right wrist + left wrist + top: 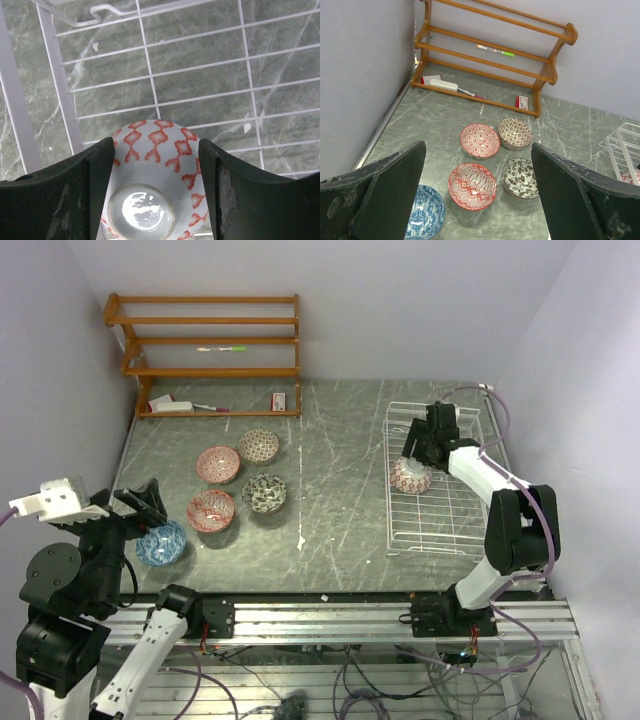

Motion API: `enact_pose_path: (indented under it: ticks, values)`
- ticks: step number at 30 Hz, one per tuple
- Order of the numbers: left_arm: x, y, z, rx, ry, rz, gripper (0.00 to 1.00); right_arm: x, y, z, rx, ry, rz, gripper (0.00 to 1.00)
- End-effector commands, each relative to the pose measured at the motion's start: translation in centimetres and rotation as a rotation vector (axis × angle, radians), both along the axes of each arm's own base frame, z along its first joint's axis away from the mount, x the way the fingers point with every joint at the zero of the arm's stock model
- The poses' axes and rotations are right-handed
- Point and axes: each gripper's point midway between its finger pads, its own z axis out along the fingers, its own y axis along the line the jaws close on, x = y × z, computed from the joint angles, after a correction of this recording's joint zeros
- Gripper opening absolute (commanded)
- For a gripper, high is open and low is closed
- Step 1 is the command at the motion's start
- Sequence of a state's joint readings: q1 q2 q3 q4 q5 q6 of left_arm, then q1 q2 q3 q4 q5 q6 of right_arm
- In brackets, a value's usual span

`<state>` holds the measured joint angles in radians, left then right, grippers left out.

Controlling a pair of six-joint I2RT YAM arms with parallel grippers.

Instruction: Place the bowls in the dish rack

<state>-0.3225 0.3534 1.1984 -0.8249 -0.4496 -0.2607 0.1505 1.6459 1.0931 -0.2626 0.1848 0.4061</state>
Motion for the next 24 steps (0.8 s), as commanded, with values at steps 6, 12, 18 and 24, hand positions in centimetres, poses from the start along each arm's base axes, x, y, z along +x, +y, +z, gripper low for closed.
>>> enact_pose_path:
  ticks: [6, 12, 18, 24]
  values:
    - [-0.6, 0.4, 0.0, 0.014, -0.008, 0.006, 0.98, -4.6, 0.4, 0.2, 0.015, 0.04, 0.038, 0.68]
    - [-0.7, 0.2, -0.2, 0.011, -0.006, -0.007, 0.98, -7.2, 1.0, -0.2, 0.047, 0.068, 0.059, 0.68]
    - [-1.1, 0.3, -0.1, 0.013, -0.009, -0.01, 0.98, -10.4, 2.8, -1.6, 0.064, 0.117, 0.102, 0.68]
    - [-1.6, 0.5, 0.0, 0.016, -0.012, -0.005, 0.97, -12.6, 3.7, -0.9, 0.062, 0.114, 0.101, 0.68]
